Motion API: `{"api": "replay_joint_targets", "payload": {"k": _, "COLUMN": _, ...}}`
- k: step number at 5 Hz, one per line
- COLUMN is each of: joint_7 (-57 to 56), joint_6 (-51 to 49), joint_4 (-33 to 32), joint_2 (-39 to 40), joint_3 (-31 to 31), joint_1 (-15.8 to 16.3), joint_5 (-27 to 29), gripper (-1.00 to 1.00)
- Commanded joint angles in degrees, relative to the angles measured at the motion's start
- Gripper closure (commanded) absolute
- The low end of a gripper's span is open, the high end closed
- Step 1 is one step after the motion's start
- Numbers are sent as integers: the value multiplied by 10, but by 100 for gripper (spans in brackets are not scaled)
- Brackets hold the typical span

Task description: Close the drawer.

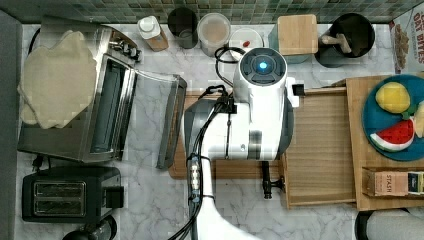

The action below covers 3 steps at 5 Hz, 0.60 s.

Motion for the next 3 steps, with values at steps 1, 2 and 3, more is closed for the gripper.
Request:
{"api": "replay_joint_targets", "payload": {"k": 1, "joint_7": -238, "joint_6": 23, "joint_4": -39, "joint_2": -16, "joint_3": 14, "joint_1": -23, "joint_5": 12, "gripper": 100}}
{"api": "replay_joint_targets", "payload": {"k": 2, "joint_7": -257, "joint_6": 37, "joint_4": -62, "joint_2": -15, "joint_3": 4, "joint_1": -5, "joint_5": -2, "gripper": 100}}
{"api": "replay_joint_targets", "payload": {"k": 3, "joint_7": -295, "joint_6": 93, "joint_4": -108, "joint_2": -21, "joint_3": 1, "joint_1": -8, "joint_5": -6, "gripper": 100}}
